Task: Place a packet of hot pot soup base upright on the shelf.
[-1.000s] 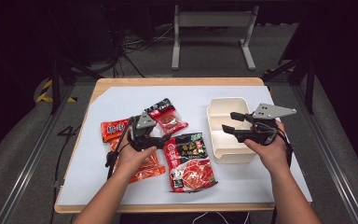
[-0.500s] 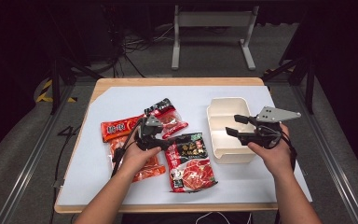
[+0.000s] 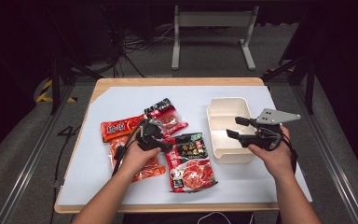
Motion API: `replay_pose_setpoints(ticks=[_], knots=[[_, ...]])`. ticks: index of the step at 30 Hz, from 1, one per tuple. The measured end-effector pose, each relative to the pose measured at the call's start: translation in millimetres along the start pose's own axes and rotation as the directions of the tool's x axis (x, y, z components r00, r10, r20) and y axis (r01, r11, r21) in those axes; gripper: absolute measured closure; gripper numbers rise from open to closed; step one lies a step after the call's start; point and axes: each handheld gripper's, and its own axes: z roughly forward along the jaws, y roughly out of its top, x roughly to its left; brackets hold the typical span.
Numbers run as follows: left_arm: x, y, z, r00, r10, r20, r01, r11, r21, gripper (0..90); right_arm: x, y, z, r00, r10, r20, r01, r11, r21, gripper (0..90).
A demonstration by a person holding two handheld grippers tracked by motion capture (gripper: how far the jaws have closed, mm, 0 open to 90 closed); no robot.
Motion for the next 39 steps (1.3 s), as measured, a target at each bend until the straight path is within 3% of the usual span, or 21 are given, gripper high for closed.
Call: replay_pose_setpoints(ticks=[3, 11, 14, 16, 21, 26, 29, 30, 34, 39], knots=[[1.5, -0.7, 1.2, 0.9994, -0.005, 0.034, 0.005, 1.0, -0.003, 39.2, 0.2, -0.1, 1.6, 1.0, -0.002, -0.001, 0.002, 1.0, 0.004, 41.0], [-1.2, -3.6, 2.4, 0.994, -0.044, 0.1, 0.044, 0.999, 0.002, 69.8, 1.3, 0.2, 5.0, 0.9999, 0.002, -0.014, -0.001, 1.0, 0.014, 41.5], [2.8, -4.3, -0.7, 0.9861, -0.083, 0.144, 0.085, 0.9964, -0.008, 81.5, 2.4, 0.5, 6.1, 0.9999, 0.001, -0.015, -0.001, 1.0, 0.018, 41.8], [2.6, -5.3, -3.1, 0.983, -0.103, 0.152, 0.108, 0.994, -0.02, 84.5, 2.7, 0.5, 6.8, 0.9998, -0.003, -0.019, 0.003, 1.0, 0.022, 42.6], [-4.0, -3.7, -18.5, 0.9808, -0.111, 0.16, 0.125, 0.989, -0.079, 86.4, 2.6, 1.7, 5.2, 0.9996, -0.001, -0.027, 0.002, 1.0, 0.02, 45.1], [-12.8, -0.2, -33.9, 0.9861, -0.08, 0.146, 0.099, 0.9861, -0.133, 86.8, 1.8, 3.0, 2.6, 0.9996, 0.006, -0.027, -0.005, 1.0, 0.013, 45.8], [-20.1, 2.3, -50.7, 0.9892, -0.057, 0.135, 0.083, 0.9772, -0.195, 86.9, 2.8, 4.7, 0.0, 0.9997, 0.0, -0.026, 0.0, 1.0, -0.002, 46.3], [-20.1, 2.3, -50.7, 0.9892, -0.057, 0.135, 0.083, 0.9772, -0.195, 86.9, 3.0, 5.6, -1.6, 0.9996, -0.006, -0.027, 0.006, 1.0, -0.012, 46.4], [-28.1, 5.1, -67.0, 0.992, -0.031, 0.122, 0.062, 0.9652, -0.254, 87.0, 4.5, 9.9, -7.6, 0.9996, -0.009, -0.025, 0.008, 0.999, -0.04, 46.6], [-36.1, 7.6, -85.9, 0.9929, 0.002, 0.119, 0.037, 0.9432, -0.33, 87.1, 6.1, 14.9, -15.6, 0.9995, -0.016, -0.026, 0.014, 0.997, -0.072, 46.9]])
